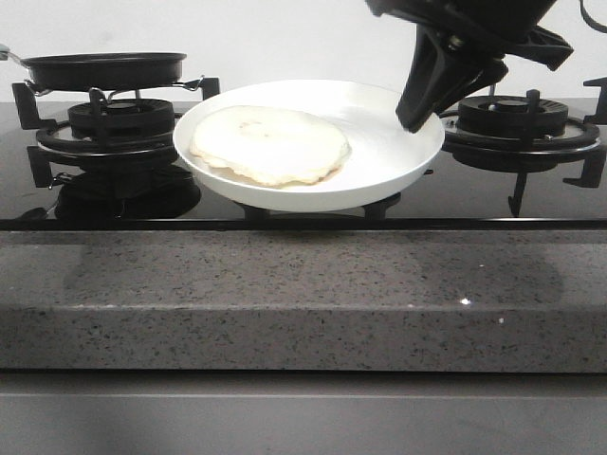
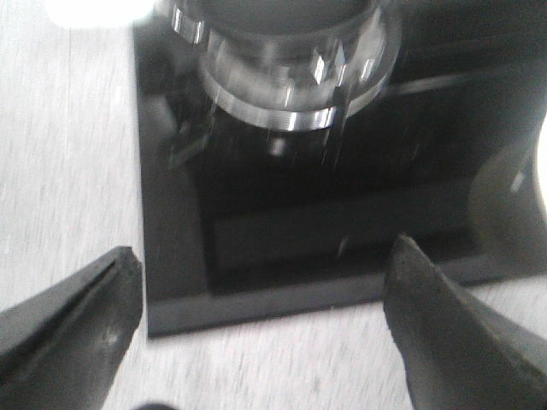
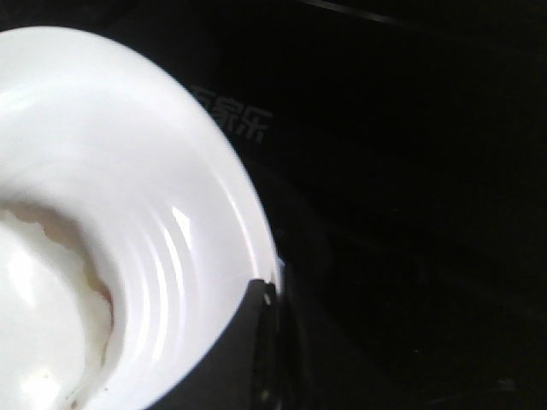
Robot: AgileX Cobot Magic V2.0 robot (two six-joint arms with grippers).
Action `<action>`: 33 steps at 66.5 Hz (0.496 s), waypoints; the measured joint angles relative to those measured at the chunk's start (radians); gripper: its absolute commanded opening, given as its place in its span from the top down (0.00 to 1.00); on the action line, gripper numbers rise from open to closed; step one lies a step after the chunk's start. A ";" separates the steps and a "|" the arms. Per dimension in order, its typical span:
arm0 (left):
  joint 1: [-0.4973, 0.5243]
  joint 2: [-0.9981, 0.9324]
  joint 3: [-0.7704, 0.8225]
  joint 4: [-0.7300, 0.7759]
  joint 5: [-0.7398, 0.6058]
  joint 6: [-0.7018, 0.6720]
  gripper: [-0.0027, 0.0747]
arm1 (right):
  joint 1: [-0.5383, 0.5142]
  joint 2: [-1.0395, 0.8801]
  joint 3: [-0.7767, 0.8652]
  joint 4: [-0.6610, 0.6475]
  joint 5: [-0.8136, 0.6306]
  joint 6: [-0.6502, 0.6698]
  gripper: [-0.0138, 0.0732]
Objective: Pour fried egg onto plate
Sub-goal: 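Lower the plate with the egg between the knobs using the right gripper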
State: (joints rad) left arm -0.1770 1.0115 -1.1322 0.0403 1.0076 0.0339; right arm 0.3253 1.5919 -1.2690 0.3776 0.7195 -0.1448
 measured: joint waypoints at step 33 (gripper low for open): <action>0.000 -0.136 0.084 0.008 0.012 -0.011 0.23 | 0.000 0.000 0.000 0.000 0.000 0.000 0.92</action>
State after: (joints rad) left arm -0.1770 0.8750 -1.0482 0.0487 1.0200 0.0231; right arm 0.3253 1.5919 -1.2690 0.3776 0.7195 -0.1448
